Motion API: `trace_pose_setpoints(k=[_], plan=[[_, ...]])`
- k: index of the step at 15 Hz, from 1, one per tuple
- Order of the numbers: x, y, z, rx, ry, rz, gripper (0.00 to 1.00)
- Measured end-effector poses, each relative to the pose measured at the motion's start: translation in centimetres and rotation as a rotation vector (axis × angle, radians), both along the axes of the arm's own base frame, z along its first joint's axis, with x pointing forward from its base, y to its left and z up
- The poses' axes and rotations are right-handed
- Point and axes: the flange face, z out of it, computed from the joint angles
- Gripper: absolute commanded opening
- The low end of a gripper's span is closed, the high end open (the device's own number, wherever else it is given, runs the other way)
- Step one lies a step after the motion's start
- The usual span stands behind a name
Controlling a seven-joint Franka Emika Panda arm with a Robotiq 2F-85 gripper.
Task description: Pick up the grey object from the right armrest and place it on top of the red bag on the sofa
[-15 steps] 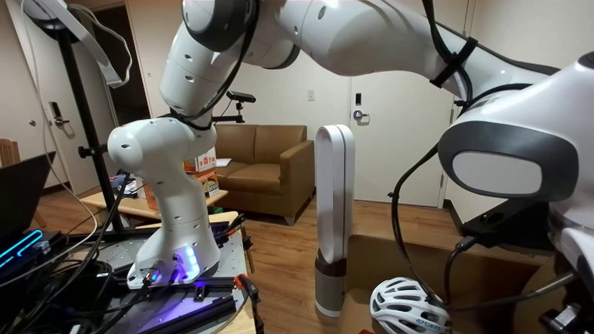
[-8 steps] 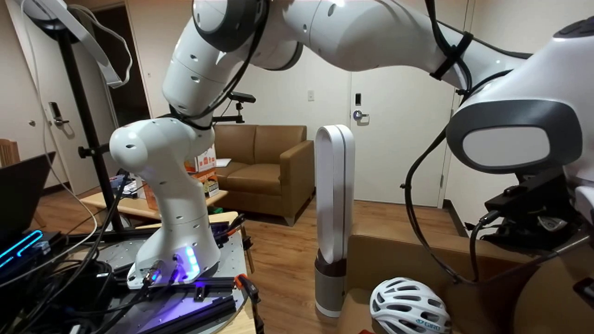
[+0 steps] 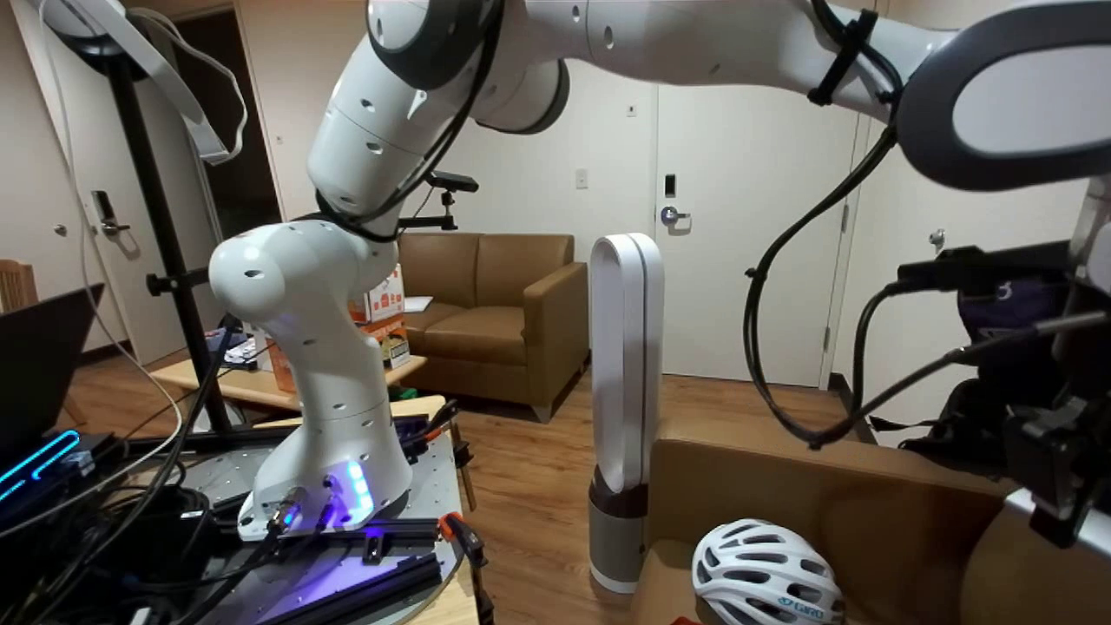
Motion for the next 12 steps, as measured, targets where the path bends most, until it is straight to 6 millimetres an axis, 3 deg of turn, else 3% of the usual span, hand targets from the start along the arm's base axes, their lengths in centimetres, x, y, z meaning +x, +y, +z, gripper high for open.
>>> trace_pose_setpoints(k=[1, 3, 4, 8, 12], plan=[[0.6, 0.1, 1.5, -0.002, -0.004, -0.025, 0.37], [1.5, 0.5, 3.3, -0.005, -0.017, -0.014, 0.37], [1.7, 0.5, 3.5, -0.006, -0.02, -0.011, 0.12], [2.1, 0.6, 3.3, -0.004, -0.017, -0.057, 0.12], [5.3, 1.3, 5.1, 0.004, -0.036, -0.198, 0.12]])
